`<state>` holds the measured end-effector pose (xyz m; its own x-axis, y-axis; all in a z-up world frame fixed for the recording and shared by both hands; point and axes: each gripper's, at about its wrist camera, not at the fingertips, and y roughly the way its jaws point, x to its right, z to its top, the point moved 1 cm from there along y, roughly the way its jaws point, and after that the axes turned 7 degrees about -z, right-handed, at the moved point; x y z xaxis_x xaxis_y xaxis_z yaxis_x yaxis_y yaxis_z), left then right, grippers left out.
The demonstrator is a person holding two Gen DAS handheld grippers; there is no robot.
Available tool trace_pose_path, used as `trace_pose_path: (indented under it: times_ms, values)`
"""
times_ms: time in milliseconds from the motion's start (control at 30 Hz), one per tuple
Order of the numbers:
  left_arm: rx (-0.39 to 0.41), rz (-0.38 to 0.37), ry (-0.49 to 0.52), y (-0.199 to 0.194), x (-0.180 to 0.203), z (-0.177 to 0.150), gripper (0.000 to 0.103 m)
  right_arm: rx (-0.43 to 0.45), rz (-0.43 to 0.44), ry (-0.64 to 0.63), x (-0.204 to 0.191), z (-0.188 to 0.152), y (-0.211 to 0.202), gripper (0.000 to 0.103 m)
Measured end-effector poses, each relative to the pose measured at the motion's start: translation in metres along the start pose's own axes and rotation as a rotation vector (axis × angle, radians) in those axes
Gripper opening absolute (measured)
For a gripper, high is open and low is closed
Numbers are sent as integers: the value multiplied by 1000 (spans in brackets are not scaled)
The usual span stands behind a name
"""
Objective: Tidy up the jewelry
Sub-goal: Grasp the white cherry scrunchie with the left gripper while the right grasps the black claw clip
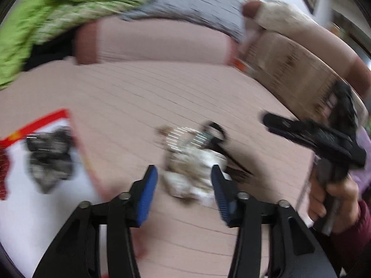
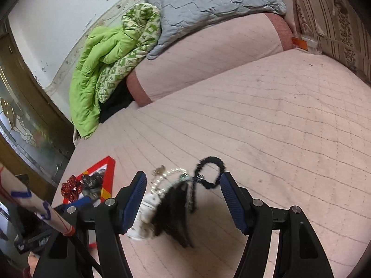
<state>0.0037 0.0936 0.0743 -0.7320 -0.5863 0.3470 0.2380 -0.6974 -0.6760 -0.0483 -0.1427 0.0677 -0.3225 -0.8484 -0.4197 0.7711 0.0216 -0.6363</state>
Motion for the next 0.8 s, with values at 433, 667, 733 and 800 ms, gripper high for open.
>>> trace_pose_path:
  times_ms: [433, 667, 733, 800]
  values:
    - [-88, 82, 2, 63, 18, -6, 23, -30, 51, -19, 9, -6, -4, 71]
    - [56, 99, -28, 21, 4, 6, 20, -88, 80, -80, -10, -17, 9, 71]
    - [93, 126, -27, 11, -1, 10, 20, -101, 80, -120, -21, -22, 13, 71]
    - [117, 129, -34, 3, -5, 13, 20, -114, 68, -170, -33, -29, 19, 71]
